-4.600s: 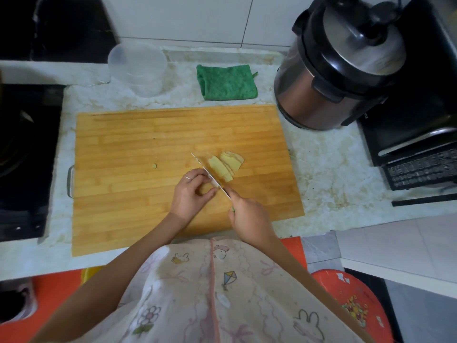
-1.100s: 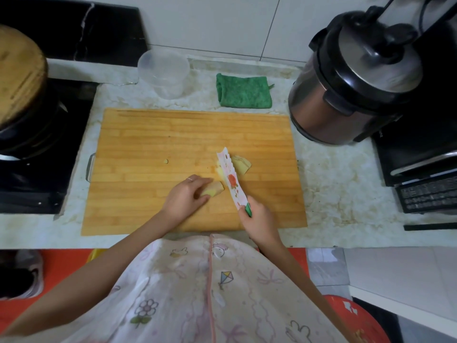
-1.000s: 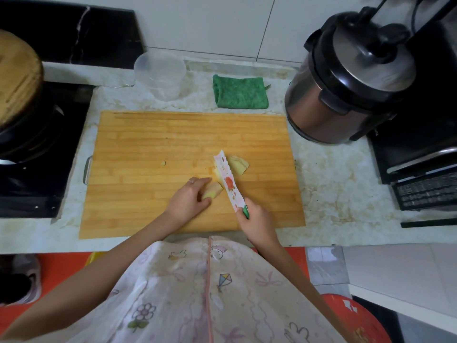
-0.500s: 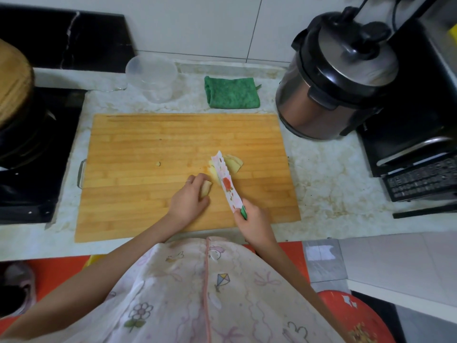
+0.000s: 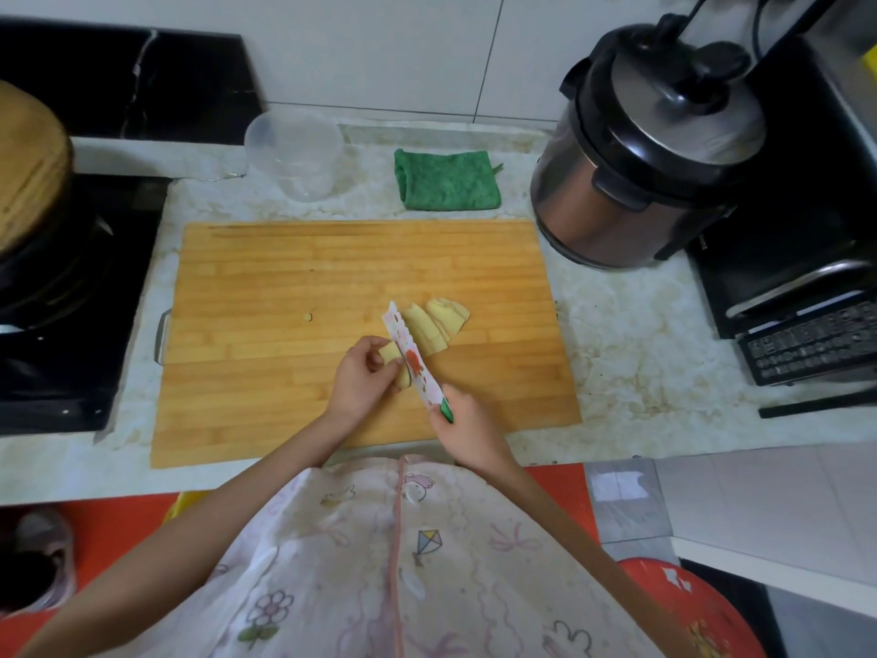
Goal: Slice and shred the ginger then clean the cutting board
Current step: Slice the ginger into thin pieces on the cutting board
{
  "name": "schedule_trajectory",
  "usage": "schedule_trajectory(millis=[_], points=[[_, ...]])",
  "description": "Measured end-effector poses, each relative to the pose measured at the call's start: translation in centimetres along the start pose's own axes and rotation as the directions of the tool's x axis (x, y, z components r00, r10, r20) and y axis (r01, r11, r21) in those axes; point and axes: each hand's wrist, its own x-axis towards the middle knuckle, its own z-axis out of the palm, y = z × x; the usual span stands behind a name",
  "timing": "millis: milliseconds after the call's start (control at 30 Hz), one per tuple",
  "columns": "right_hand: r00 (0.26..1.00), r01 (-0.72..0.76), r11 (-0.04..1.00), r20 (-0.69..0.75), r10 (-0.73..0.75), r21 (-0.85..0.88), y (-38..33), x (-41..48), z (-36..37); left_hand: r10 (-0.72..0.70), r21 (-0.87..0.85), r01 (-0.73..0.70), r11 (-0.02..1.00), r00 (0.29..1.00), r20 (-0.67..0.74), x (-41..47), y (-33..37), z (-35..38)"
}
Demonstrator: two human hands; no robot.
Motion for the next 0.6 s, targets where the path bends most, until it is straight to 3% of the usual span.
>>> schedule_trajectory(millis=[133, 333, 600], points=[[1.0, 0.017, 1.0, -0.002, -0.017, -0.008, 0.12, 0.02, 0.22, -0.083, -0.114, 0.08, 0.99, 0.996, -0.018, 0.26, 0.31, 0.13], [0.999, 0.047, 0.989, -0.007, -0.047, 0.142, 0.29, -0.69, -0.42, -0.082, -0.158, 0.076, 0.985, 0.996, -0.033, 0.16, -0.27, -0.27], [0.998, 0.06, 0.998, -0.02, -0.06, -0.013, 0.66, -0.33, -0.06, -0.04, -0.266, 0.026, 0.964, 0.998, -0.048, -0.01, -0.43, 0.08]])
